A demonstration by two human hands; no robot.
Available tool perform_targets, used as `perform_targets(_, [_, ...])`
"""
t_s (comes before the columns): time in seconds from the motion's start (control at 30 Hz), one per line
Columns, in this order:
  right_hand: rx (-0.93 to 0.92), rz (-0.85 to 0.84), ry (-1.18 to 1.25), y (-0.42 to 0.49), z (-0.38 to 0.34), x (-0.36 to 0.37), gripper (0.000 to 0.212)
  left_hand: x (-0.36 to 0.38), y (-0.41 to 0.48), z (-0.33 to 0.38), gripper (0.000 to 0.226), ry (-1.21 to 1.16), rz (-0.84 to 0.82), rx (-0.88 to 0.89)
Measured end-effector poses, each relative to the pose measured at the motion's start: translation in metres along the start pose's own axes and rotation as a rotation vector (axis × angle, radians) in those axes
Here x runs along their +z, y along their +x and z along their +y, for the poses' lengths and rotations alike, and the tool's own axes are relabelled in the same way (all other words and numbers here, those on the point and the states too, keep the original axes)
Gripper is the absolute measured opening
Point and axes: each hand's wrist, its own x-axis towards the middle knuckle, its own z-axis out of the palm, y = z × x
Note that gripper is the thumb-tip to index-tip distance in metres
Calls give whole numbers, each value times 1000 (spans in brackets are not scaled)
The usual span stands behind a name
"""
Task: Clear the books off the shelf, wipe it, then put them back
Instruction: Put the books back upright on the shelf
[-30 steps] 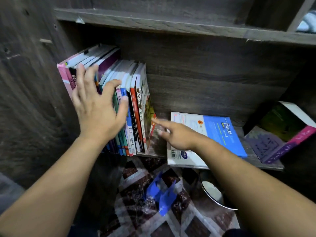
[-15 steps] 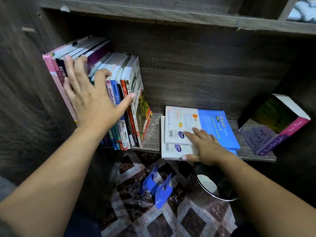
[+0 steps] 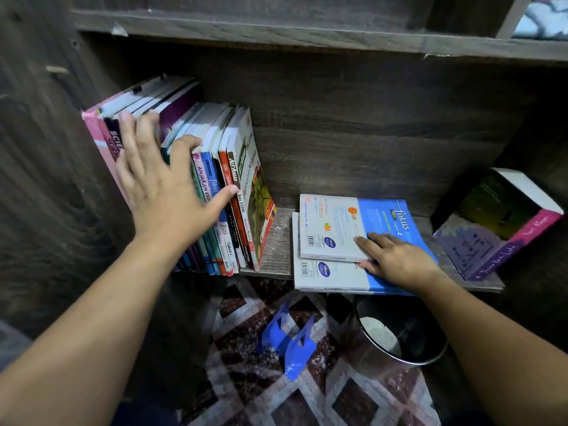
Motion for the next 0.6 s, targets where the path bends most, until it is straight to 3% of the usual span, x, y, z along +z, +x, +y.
perform_targets(0.07, [30, 67, -3, 0, 1, 2, 58, 0, -1, -2, 77, 3, 7, 18])
perform_targets(0.2, [473, -31, -6, -6, 9, -1, 70, 0, 0, -4, 72, 7, 4, 27])
perform_targets(0.3, [606, -38, 80, -6, 4, -8, 62, 0, 0, -5, 70, 8, 5, 35])
perform_targets(0.4, [574, 201, -5, -4, 5, -17, 52, 0, -1, -5, 69, 9, 0, 33])
perform_targets(0.53, [379, 764, 103, 5, 0, -38, 32, -1, 0, -4, 68, 12, -18, 19])
perform_targets(0.6, [282, 905, 133, 14, -15, -54, 37, 0, 0, -3, 68, 13, -20, 10])
